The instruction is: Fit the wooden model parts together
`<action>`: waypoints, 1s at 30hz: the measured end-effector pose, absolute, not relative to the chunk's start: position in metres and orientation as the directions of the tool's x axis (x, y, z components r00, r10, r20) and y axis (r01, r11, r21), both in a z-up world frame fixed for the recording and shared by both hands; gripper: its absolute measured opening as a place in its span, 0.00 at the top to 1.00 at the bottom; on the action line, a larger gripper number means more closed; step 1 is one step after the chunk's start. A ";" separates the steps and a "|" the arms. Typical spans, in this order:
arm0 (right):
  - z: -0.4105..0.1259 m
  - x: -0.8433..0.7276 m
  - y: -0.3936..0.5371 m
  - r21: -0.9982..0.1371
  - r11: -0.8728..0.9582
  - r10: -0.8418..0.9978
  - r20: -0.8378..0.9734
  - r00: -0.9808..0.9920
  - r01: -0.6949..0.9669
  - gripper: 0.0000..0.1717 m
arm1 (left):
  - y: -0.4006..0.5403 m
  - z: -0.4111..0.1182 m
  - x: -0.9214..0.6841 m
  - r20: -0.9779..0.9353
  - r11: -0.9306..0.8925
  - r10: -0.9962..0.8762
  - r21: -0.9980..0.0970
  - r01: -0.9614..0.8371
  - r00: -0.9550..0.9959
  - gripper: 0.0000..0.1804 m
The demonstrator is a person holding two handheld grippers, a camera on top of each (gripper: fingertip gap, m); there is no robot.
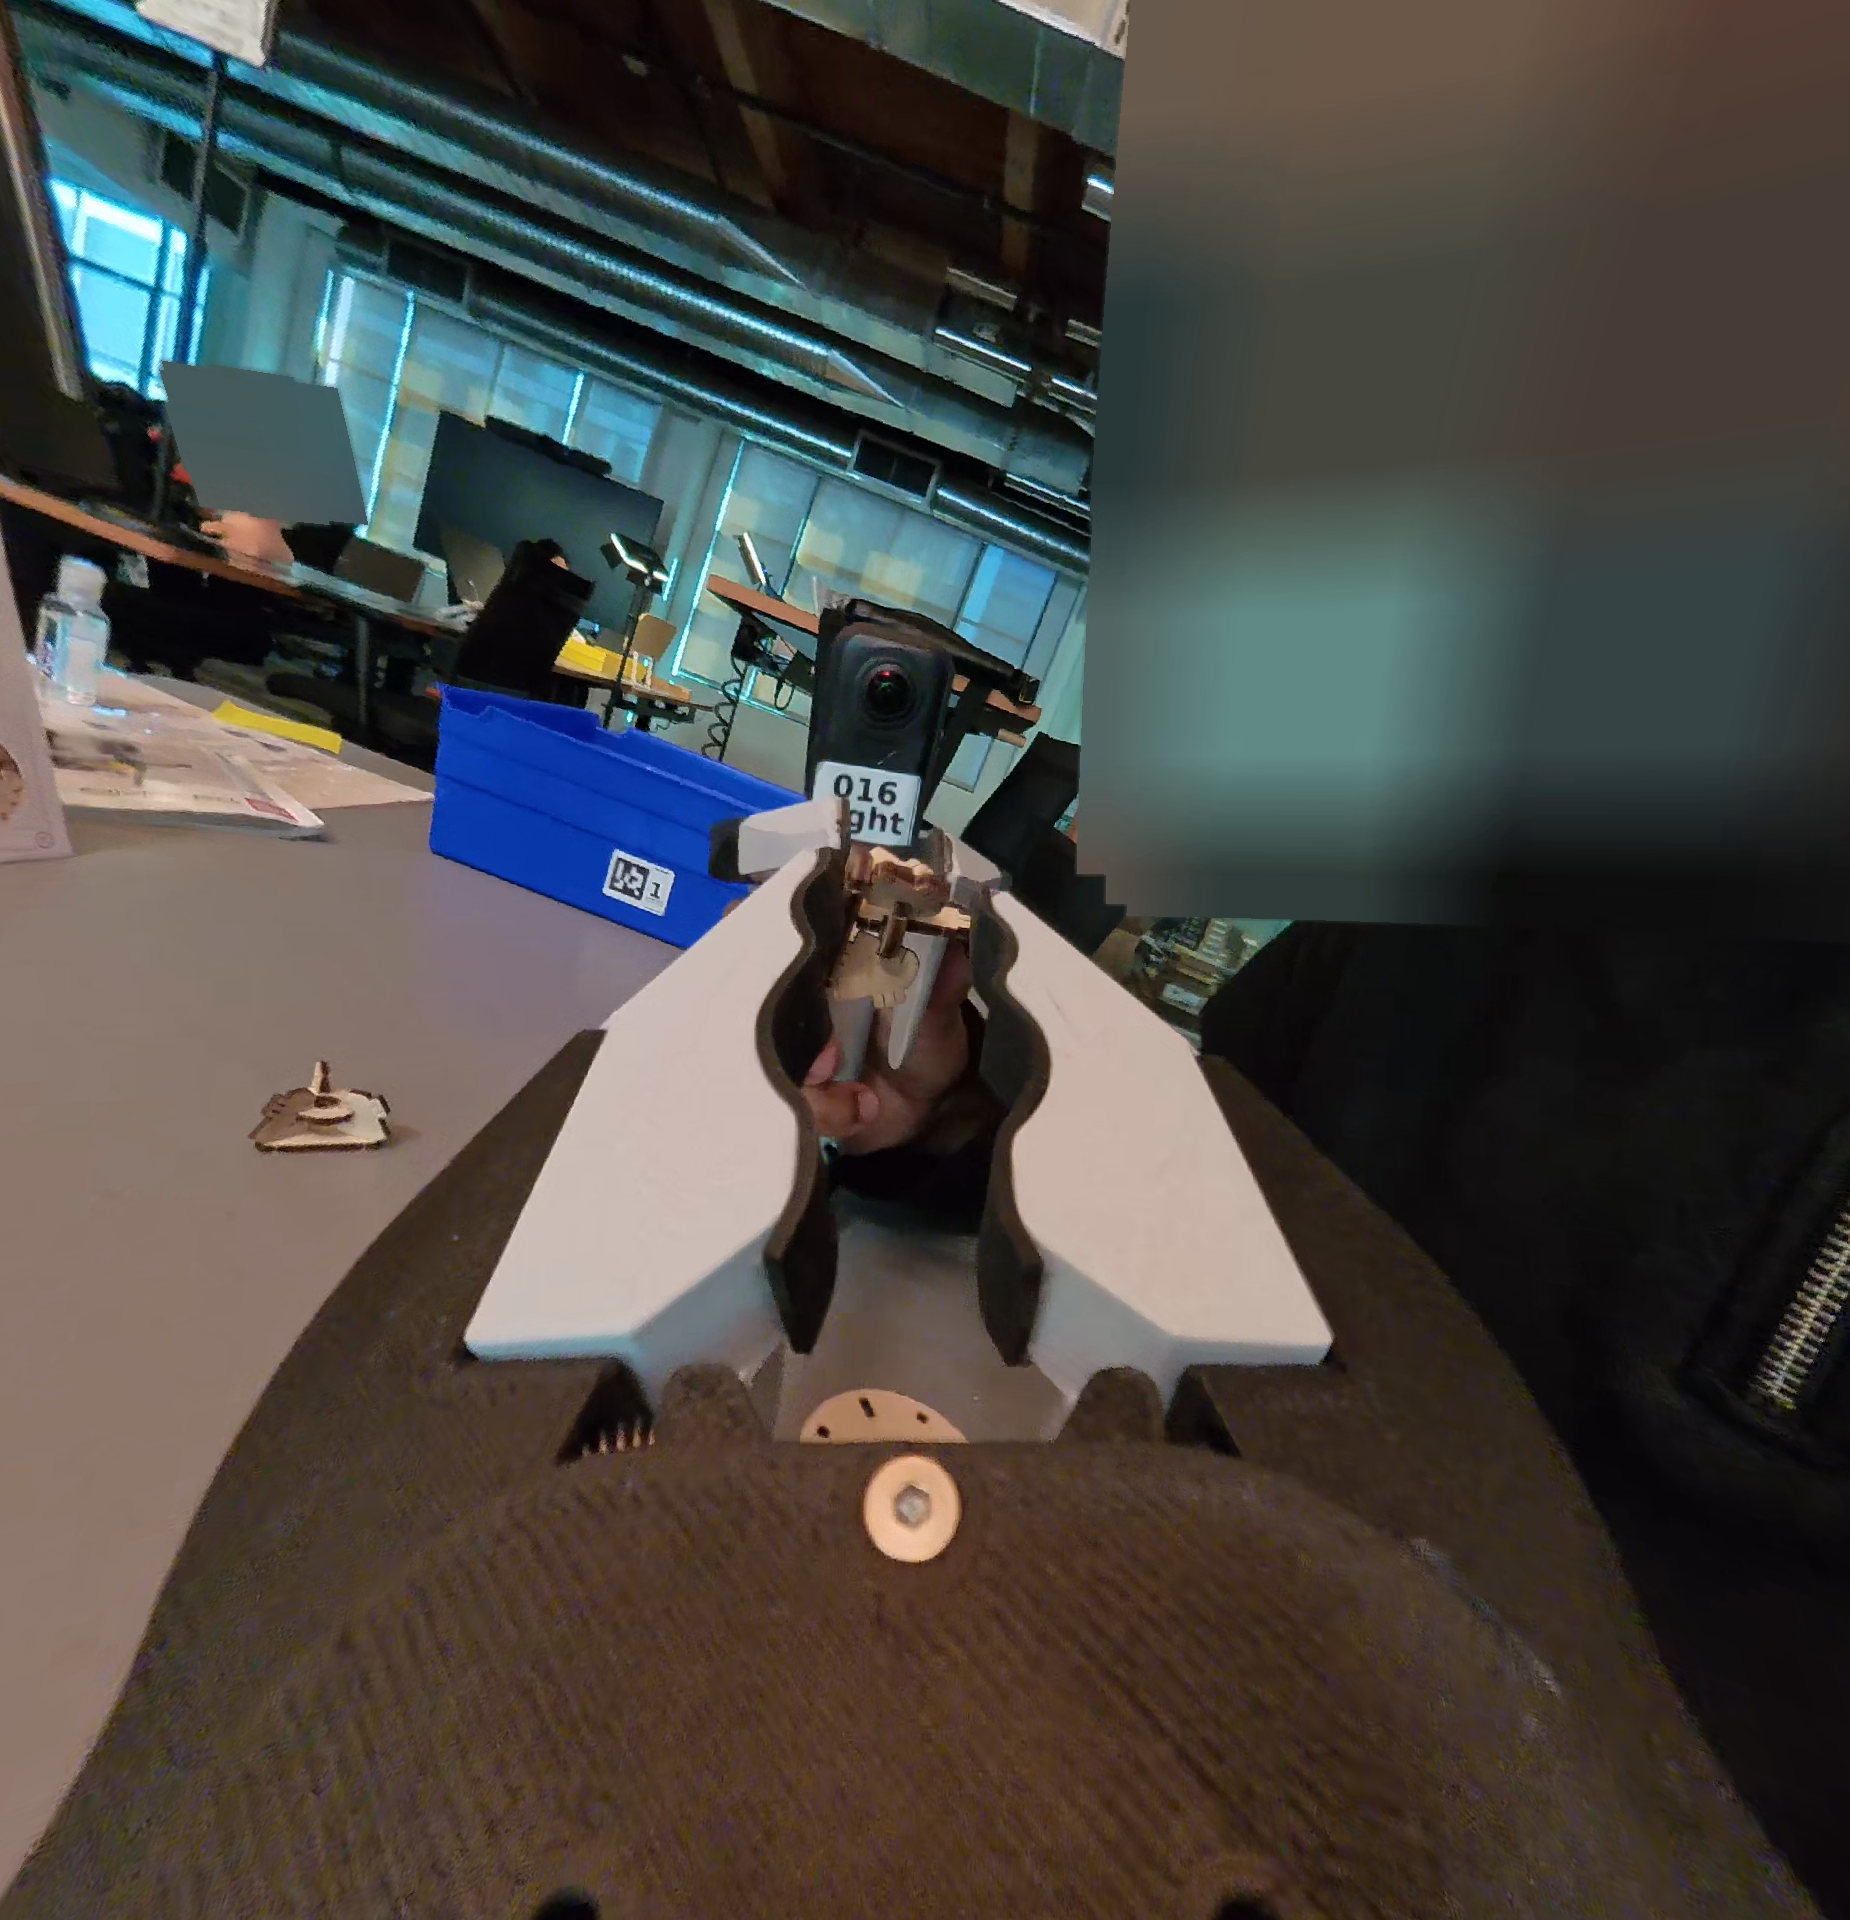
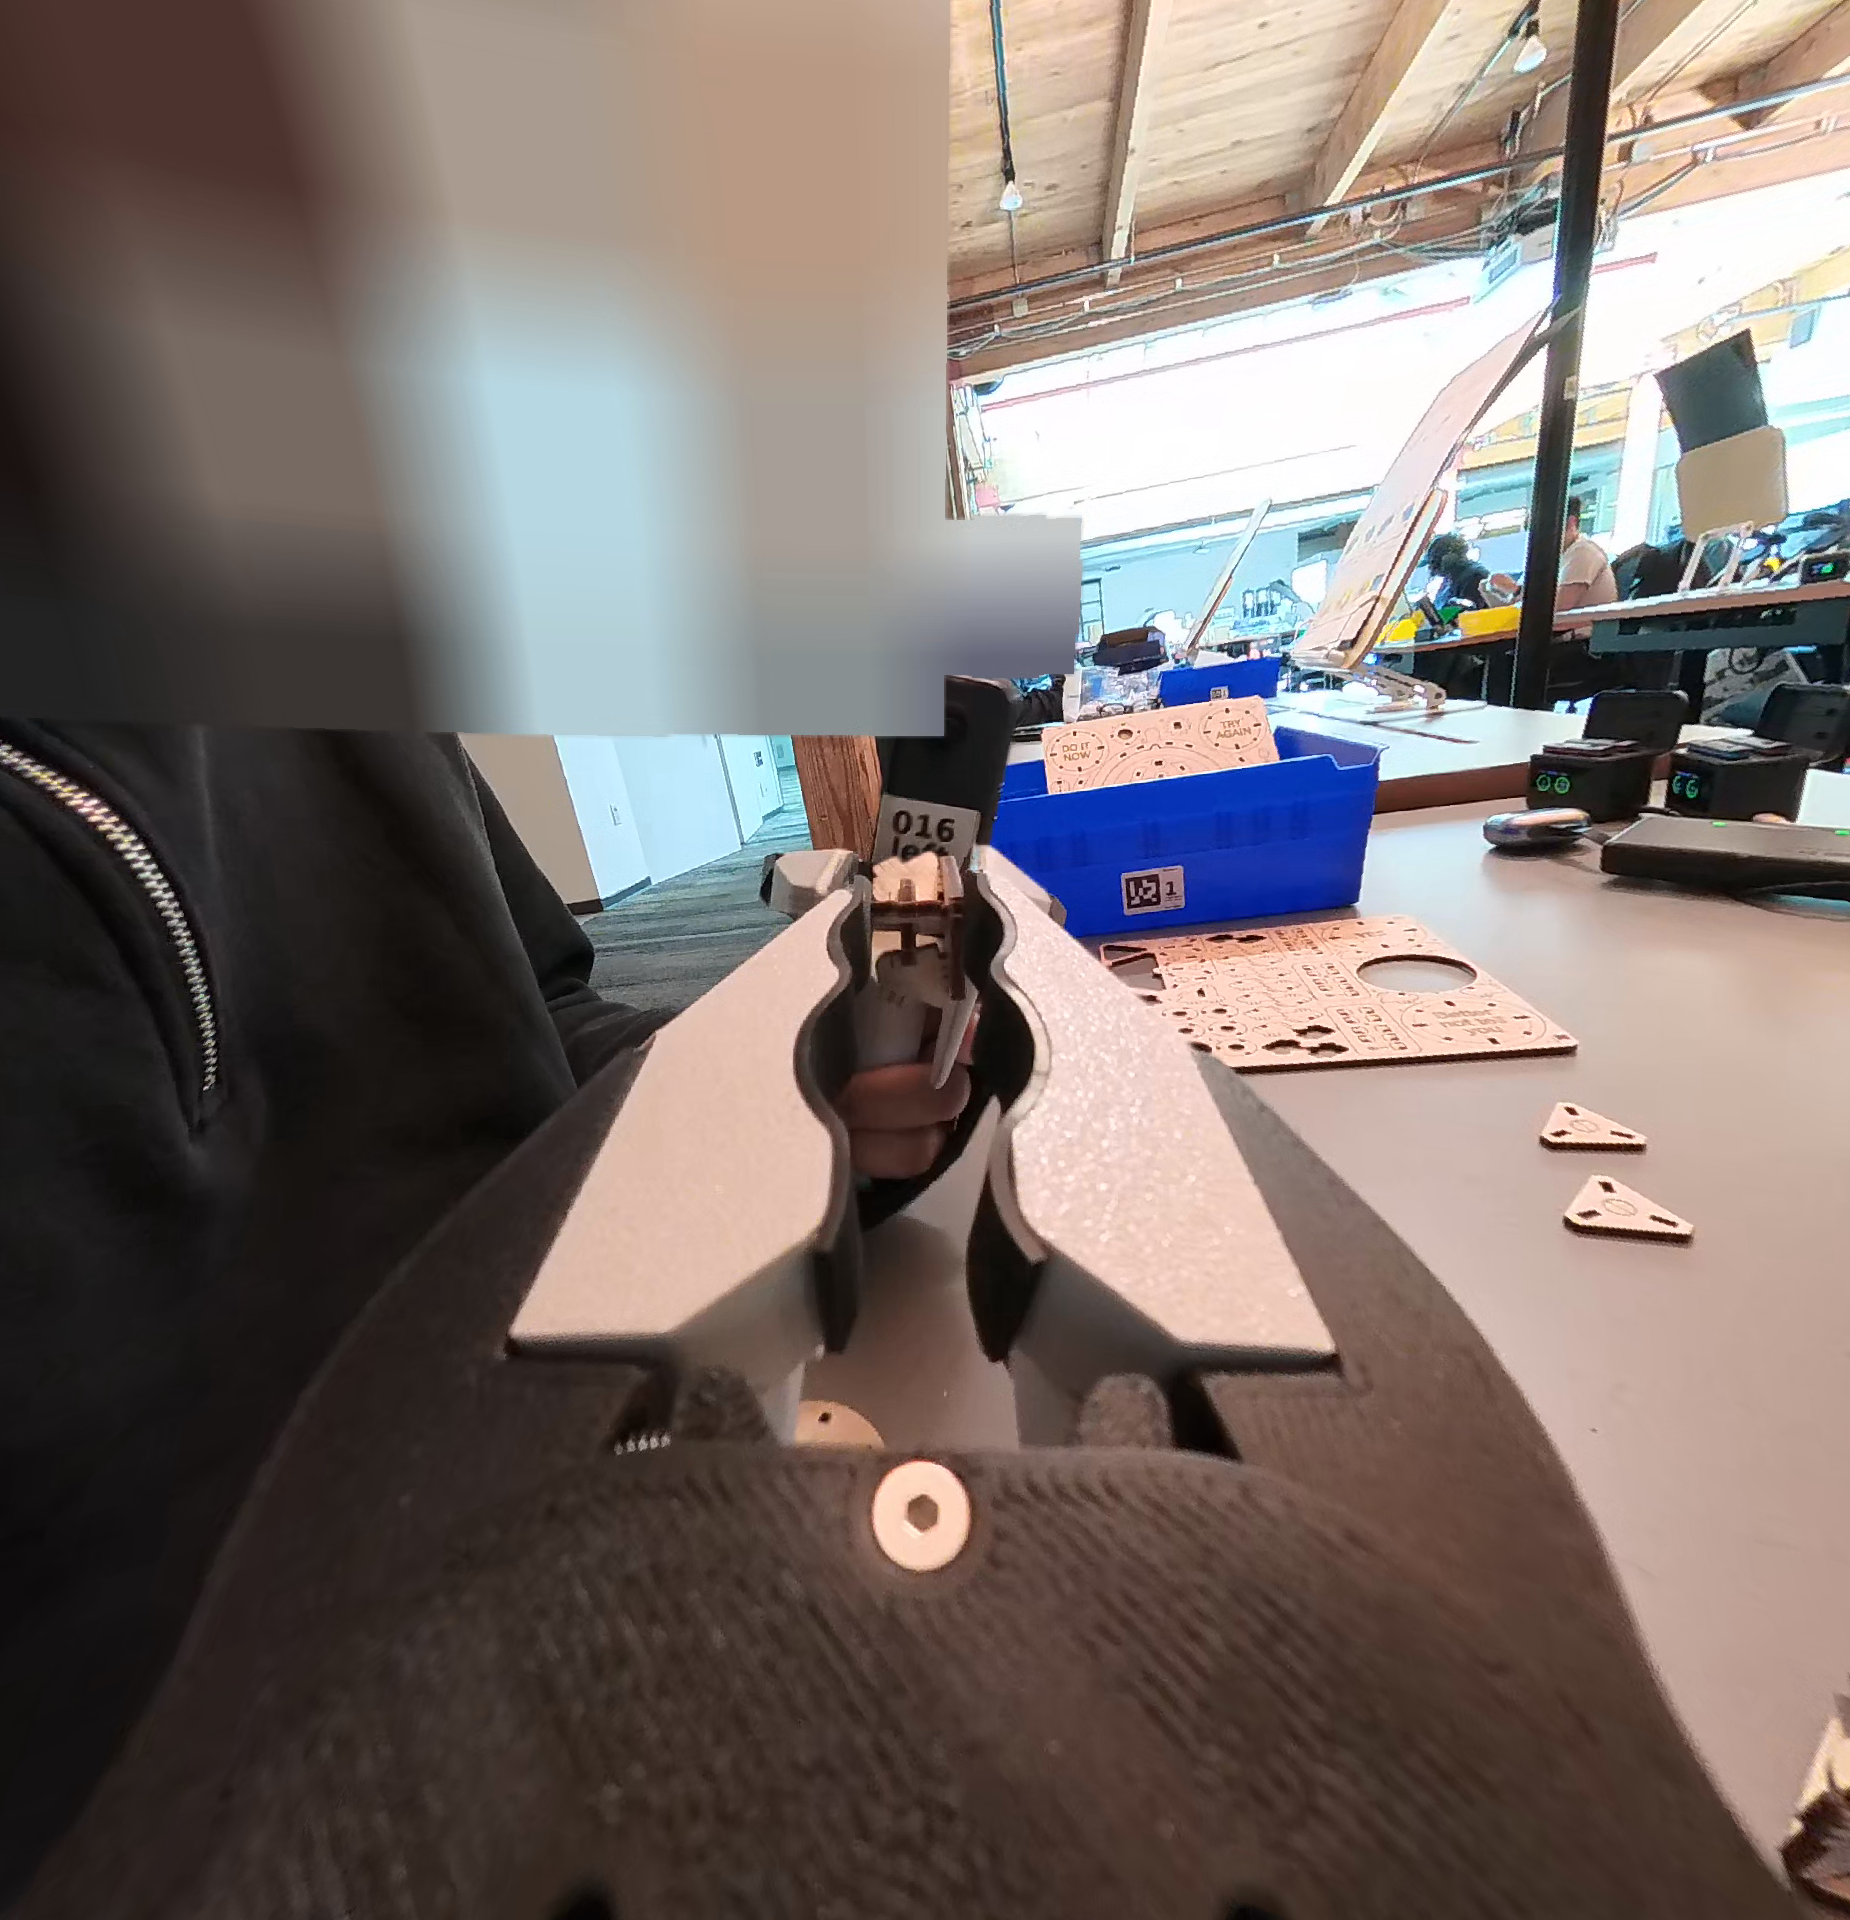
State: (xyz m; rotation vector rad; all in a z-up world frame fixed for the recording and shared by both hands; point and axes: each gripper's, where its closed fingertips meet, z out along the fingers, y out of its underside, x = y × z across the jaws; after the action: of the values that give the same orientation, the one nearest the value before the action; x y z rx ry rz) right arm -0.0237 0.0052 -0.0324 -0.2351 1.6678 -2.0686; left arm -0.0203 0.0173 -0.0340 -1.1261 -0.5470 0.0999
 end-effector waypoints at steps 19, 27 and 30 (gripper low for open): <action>-0.030 -0.027 0.006 -0.955 -0.178 -0.454 -0.135 -0.881 0.238 0.90 | 0.004 -0.024 -0.023 0.360 0.518 0.365 -0.845 0.134 0.859 0.80; -0.027 -0.030 0.008 -0.963 -0.215 -0.395 -0.067 -0.916 0.163 0.90 | 0.006 -0.025 -0.023 0.345 0.498 0.381 -0.858 0.124 0.858 0.84; -0.027 -0.029 0.007 -0.965 -0.212 -0.393 -0.060 -0.918 0.154 0.90 | 0.008 -0.027 -0.024 0.344 0.488 0.386 -0.864 0.127 0.856 0.84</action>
State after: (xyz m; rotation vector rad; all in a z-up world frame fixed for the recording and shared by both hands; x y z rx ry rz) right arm -0.0287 0.0071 -0.0273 -0.2805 1.7049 -2.1850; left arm -0.0238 0.0079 -0.0267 -1.0630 -0.5465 0.1673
